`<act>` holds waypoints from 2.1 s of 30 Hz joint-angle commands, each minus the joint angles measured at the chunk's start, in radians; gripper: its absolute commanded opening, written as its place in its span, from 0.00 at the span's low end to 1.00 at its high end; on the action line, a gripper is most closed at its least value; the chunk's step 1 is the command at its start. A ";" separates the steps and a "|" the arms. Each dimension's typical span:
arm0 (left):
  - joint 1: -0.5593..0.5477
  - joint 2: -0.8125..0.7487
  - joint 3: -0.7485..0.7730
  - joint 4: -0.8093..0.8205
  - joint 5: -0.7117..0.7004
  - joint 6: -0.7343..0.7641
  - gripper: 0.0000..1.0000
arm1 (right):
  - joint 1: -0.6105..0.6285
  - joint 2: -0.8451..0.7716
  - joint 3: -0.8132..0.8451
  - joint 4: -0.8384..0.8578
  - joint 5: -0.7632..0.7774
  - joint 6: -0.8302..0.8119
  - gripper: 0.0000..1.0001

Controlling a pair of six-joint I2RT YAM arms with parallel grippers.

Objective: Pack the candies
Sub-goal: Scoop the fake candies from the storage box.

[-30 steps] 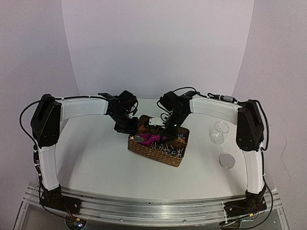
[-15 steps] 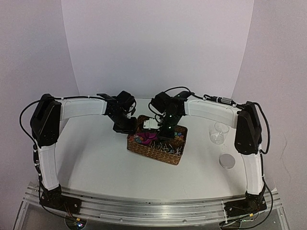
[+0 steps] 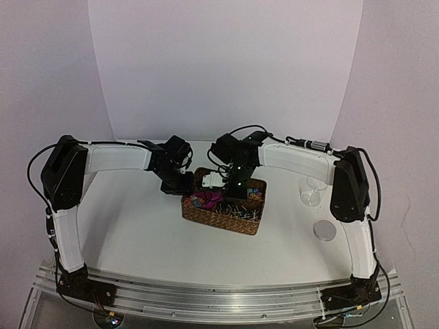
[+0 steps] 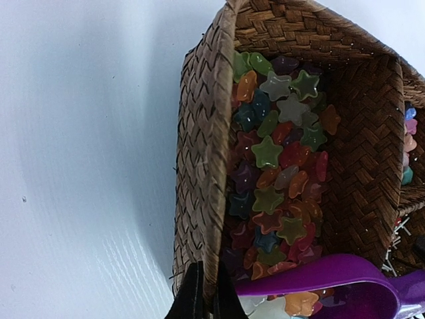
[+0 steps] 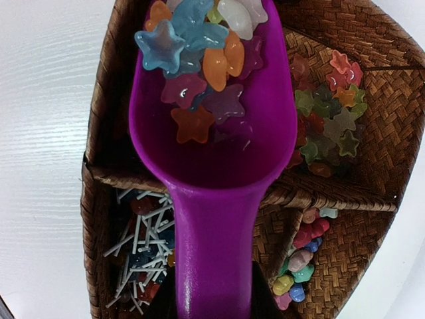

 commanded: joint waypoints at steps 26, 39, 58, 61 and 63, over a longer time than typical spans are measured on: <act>0.062 -0.018 -0.040 0.011 -0.205 -0.052 0.00 | 0.101 0.102 0.221 -0.314 0.103 0.551 0.00; 0.062 -0.007 -0.024 0.003 -0.198 -0.062 0.00 | 0.150 0.177 0.249 -0.267 0.055 1.022 0.00; 0.066 -0.007 -0.031 0.010 -0.179 -0.068 0.00 | 0.142 0.084 0.064 0.064 0.247 1.289 0.00; 0.067 -0.009 -0.033 0.012 -0.177 -0.068 0.00 | 0.131 0.046 0.008 0.121 0.272 1.299 0.00; 0.068 -0.008 -0.035 0.013 -0.175 -0.067 0.00 | 0.122 0.025 -0.011 0.158 0.276 1.305 0.00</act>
